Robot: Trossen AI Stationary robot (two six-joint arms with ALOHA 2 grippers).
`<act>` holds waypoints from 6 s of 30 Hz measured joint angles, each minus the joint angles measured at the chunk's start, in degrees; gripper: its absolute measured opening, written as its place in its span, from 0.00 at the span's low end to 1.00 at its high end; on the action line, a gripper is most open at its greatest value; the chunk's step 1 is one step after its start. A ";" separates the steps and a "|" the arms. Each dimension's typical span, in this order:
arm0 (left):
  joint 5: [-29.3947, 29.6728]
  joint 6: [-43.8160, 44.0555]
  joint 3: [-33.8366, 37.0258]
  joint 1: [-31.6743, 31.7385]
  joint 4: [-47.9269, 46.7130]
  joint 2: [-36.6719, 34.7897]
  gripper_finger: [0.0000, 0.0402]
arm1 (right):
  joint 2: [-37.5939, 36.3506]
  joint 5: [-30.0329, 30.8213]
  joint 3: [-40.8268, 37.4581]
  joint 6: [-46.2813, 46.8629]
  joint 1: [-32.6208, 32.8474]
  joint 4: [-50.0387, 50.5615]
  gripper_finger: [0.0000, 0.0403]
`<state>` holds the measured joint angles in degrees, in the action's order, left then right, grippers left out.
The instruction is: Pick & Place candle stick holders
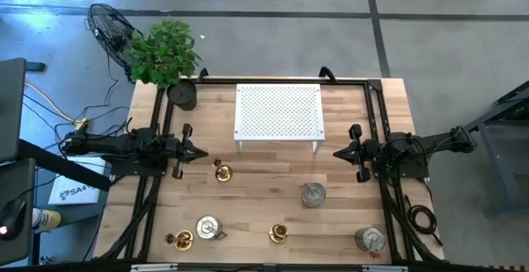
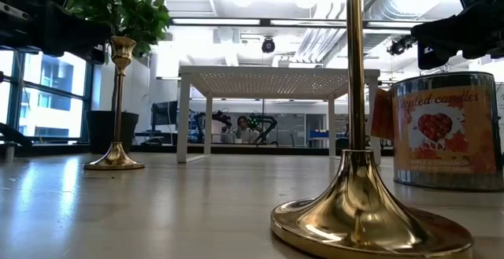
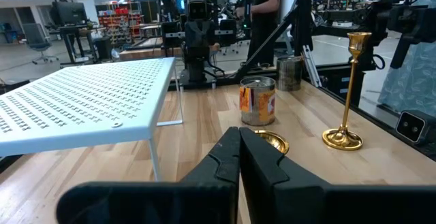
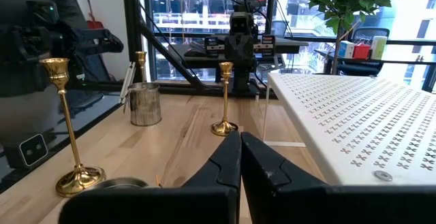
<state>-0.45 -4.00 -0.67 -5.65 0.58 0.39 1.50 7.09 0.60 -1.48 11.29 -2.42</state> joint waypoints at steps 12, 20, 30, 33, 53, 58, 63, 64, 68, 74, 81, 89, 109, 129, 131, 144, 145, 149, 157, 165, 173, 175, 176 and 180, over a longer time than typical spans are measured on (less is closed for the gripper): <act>2.29 -0.01 0.00 0.02 0.28 0.02 0.00 | 0.00 0.00 0.00 0.00 -0.02 0.00 0.02; 2.27 -0.01 0.00 0.02 0.29 0.02 0.00 | 0.00 0.00 0.00 0.00 -0.02 0.00 0.02; 3.38 0.01 0.00 0.02 0.53 0.02 0.00 | 0.00 10.24 -0.04 -4.56 -0.02 -5.78 0.02; 2.38 0.05 0.00 0.00 0.78 0.02 0.00 | -0.02 12.19 -0.04 -3.16 -0.02 -8.82 0.01; 2.21 19.70 0.00 0.00 0.67 0.02 0.00 | 0.00 22.22 -0.04 10.43 -0.02 -9.40 0.00; 3.79 17.74 0.00 0.00 0.57 0.02 0.00 | 0.00 21.94 -0.04 10.45 0.00 -9.44 0.00; 4.47 18.06 0.00 0.00 0.74 0.02 0.00 | 0.00 21.94 -0.04 14.50 0.00 -9.88 0.00; 4.61 18.08 0.00 0.00 0.76 0.02 0.00 | -0.02 22.01 -0.04 16.55 0.00 -9.90 0.00; 7.33 19.65 -0.02 0.00 3.48 0.02 0.00 | 0.00 22.63 -0.04 23.92 0.00 -9.91 0.00; 14.54 26.69 -4.39 0.03 5.67 0.12 0.00 | 0.00 23.09 -0.04 28.66 -0.02 -14.88 0.00; 14.25 27.19 -13.08 0.02 4.84 0.49 0.01 | -0.02 21.23 -0.02 23.29 -0.02 -22.41 0.07; 18.26 31.75 -22.82 0.02 -1.09 4.03 0.23 | -0.02 21.23 -0.02 24.06 0.00 -22.44 0.17; 15.68 18.38 -56.29 0.02 -24.86 26.32 0.50 | 7.85 18.16 24.00 10.38 -0.02 -9.92 0.27; 7.61 19.52 -75.80 -0.01 -51.62 47.61 0.50 | 17.53 8.49 36.40 14.25 -0.02 8.52 0.27; 5.95 22.24 -75.82 -0.02 -51.87 49.23 0.50 | 17.53 7.38 36.89 16.42 0.00 11.74 0.27; -8.72 35.81 -75.82 -2.79 -59.56 61.86 0.50 | 17.55 0.20 36.90 19.04 0.00 22.40 0.27; -9.62 35.85 -75.82 -3.26 -59.97 62.62 0.50 | 17.55 0.17 36.90 19.03 0.00 22.42 0.27; -11.89 39.62 -75.80 -3.76 -60.02 64.93 0.50 | 17.55 0.23 36.89 16.41 0.00 23.22 0.27; -4.53 52.46 -75.80 -3.74 -64.06 66.92 0.50 | 17.57 3.97 36.90 15.21 -0.01 23.20 0.27; -2.07 55.02 -75.82 -3.76 -68.33 70.47 0.50 | 17.59 4.31 36.89 15.45 0.00 23.16 0.27; -1.86 61.69 -75.82 -3.76 -69.76 71.40 0.50 | 17.70 5.20 36.89 15.58 -0.02 23.17 0.27; -1.17 62.25 -75.80 -3.76 -70.99 71.80 0.50 | 17.70 5.20 36.89 16.30 -0.02 23.17 0.27; -0.61 62.11 -75.80 -3.74 -71.89 72.21 0.50 | 17.70 5.20 36.89 16.53 0.00 23.18 0.27; 0.02 61.91 -75.76 -3.74 -73.67 73.37 0.50 | 17.80 4.85 36.89 17.35 0.00 23.17 0.27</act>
<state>-0.43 57.91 -76.42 -9.39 -73.09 73.75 19.30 11.94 37.50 15.87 11.29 20.75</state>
